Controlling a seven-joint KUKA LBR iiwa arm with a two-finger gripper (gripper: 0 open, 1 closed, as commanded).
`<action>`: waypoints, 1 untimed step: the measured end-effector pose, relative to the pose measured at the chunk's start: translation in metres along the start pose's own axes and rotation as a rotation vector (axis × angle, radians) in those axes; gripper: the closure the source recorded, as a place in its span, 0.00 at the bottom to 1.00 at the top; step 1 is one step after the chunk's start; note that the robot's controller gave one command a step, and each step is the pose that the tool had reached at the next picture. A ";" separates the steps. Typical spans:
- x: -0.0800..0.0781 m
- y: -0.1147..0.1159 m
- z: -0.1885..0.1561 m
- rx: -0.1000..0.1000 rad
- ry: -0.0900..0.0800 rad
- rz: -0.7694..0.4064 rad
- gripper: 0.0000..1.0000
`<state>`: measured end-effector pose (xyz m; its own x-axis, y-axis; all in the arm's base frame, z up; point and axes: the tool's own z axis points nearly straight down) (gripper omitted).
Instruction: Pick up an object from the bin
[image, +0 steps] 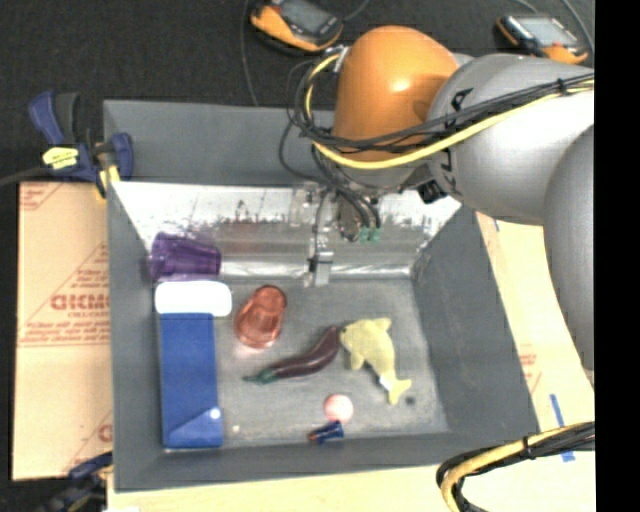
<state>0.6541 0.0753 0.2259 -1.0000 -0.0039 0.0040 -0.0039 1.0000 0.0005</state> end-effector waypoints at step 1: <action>-0.001 0.000 -0.006 -0.001 -0.008 0.001 0.00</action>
Offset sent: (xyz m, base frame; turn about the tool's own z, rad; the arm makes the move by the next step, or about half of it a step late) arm -0.0896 -0.0623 -0.1559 -0.5054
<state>0.6553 0.0750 0.2317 -1.0000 -0.0026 -0.0044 -0.0026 1.0000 0.0012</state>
